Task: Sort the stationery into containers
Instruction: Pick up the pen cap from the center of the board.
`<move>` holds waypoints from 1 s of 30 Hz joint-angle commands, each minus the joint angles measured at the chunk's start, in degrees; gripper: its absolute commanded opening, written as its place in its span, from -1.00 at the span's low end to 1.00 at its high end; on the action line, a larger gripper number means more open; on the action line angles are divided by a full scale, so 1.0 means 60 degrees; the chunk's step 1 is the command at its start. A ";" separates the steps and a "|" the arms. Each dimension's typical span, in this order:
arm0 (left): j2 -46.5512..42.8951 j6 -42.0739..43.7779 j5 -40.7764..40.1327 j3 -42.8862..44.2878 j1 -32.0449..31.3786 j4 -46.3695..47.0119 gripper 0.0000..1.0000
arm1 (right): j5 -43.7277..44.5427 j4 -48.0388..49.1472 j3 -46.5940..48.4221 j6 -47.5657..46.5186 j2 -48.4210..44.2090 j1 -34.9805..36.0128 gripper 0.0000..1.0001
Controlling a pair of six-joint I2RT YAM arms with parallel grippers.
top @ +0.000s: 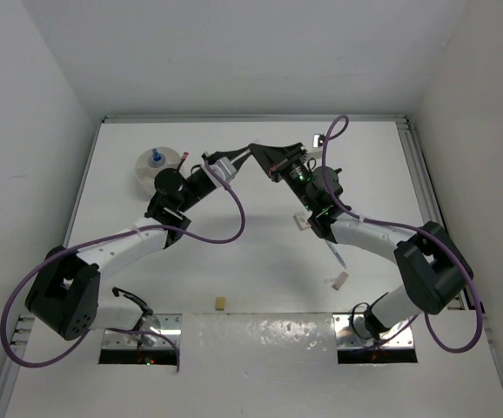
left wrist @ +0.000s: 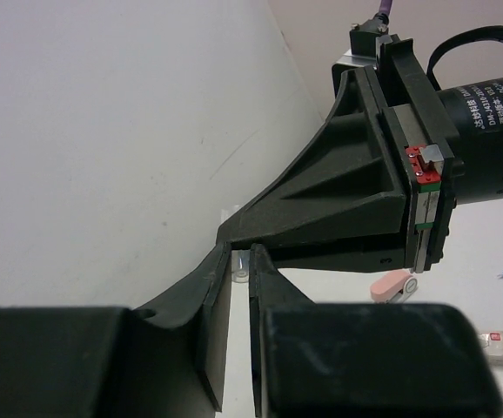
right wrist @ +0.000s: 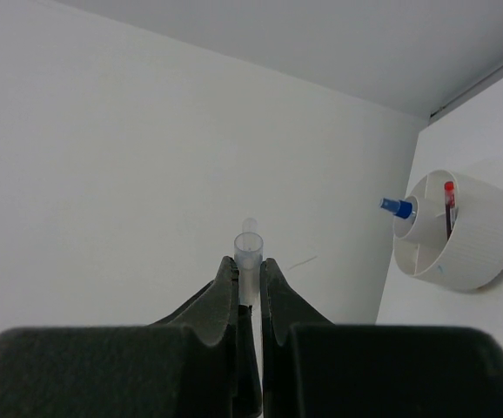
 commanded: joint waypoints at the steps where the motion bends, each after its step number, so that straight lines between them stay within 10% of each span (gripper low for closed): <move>1: 0.0035 0.0060 0.0194 0.0329 -0.0132 0.0067 -0.97 | -0.0105 0.0770 0.0011 0.0021 -0.0060 -0.0007 -1.00; 5: -0.0052 0.0192 0.0253 0.0285 -0.0102 -0.0298 -0.28 | -0.0076 0.0785 -0.0003 -0.0111 -0.0134 -0.0022 -1.00; 9: -0.0126 0.0251 0.0136 0.0212 -0.0088 -0.0329 -0.19 | -0.0061 0.0755 -0.0003 -0.0184 -0.0207 -0.0036 -1.00; 30: -0.0053 0.0309 -0.0070 0.0241 -0.0176 0.0170 -1.00 | -0.0091 0.0814 -0.0179 0.0050 -0.0222 -0.0036 -1.00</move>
